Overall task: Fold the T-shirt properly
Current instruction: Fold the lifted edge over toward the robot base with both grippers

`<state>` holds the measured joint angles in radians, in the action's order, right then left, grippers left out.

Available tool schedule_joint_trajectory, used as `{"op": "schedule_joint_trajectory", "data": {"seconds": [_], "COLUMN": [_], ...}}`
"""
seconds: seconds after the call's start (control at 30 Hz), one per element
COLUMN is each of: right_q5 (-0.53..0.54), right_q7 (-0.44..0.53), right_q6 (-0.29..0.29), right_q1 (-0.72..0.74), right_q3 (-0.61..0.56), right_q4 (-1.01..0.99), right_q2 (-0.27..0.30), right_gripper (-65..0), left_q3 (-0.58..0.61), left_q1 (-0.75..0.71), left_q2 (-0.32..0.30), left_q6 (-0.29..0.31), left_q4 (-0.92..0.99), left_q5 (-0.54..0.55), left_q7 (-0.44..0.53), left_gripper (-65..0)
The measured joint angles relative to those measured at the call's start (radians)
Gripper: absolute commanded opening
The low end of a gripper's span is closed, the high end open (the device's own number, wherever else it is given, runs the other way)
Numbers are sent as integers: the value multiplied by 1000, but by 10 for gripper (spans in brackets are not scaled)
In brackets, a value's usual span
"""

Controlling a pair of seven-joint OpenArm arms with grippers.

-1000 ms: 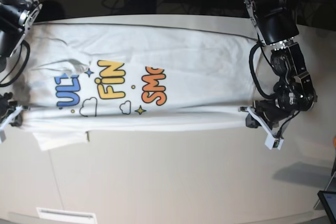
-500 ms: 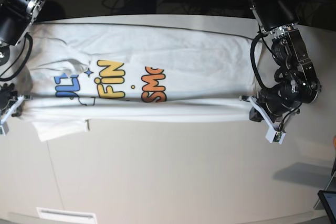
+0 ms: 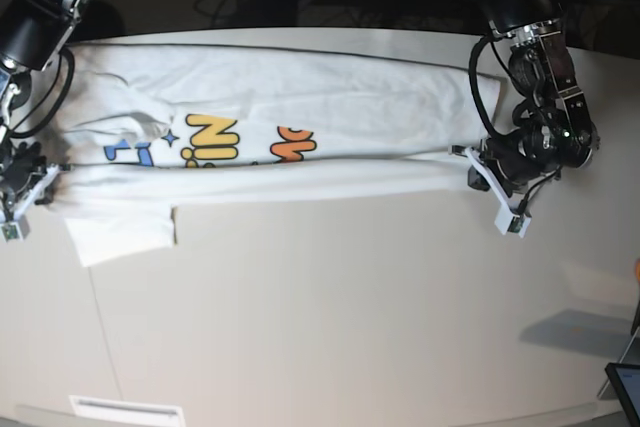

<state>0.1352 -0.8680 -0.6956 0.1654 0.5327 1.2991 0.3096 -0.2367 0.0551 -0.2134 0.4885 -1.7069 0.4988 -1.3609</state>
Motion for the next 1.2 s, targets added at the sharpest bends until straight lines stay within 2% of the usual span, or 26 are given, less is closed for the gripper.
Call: {"op": "schedule_joint_trajectory", "data": {"seconds": [0.1, 0.17, 0.27, 0.33, 0.5, 0.67, 0.7, 0.8, 0.87, 0.97, 1.13, 1.2], "right_q5": [0, 0, -1, -1, -5, 0, 0, -3, 1, 0, -2, 15], "right_q7": [-2, -2, -4, -16, -58, -73, -72, -81, -69, -72, -71, -65], "right_q6": [0, 6, 79, 96, 95, 100, 123, 289, 330, 326, 147, 108], "right_q1": [-1, 0, -2, -3, -2, 0, 4, 37, 45, 36, 77, 126], "right_q3": [0, 0, 0, 0, 0, 0, 0, -5, -3, -3, -96, -136], "right_q4": [0, 0, 0, 8, 94, 184, 193, 197, 198, 198, 185, 132], "right_q2": [0, 0, 0, 2, 8, 8, 8, 8, 9, 5, 5, 4], "right_gripper": [-637, -602, -496, -421, -250, -232, -232, -225, -223, -222, -223, -222], "left_q3": [0, 0, 7, 34, 47, 47, 47, 47, 47, 47, 45, 45], "left_q1": [0, -1, -2, -3, -2, -2, -2, -3, -2, -2, -2, 2], "left_q2": [-1, 0, -1, -7, -4, -3, -3, -3, -3, -3, -3, -3], "left_q6": [-3, -3, -3, -3, -8, -10, -10, -10, -10, -10, -10, -10], "left_q4": [36, 50, 52, 52, 52, 52, 52, 52, 52, 52, 52, 52], "left_q5": [0, 0, -1, -5, -5, -4, -5, -4, -4, -4, -5, -4], "left_q7": [1, 3, 6, 7, 7, 8, 8, 8, 8, 8, 8, 7], "left_gripper": [-650, -650, -650, -650, -650, -650, -650, -650, -650, -650, -650, -650]}}
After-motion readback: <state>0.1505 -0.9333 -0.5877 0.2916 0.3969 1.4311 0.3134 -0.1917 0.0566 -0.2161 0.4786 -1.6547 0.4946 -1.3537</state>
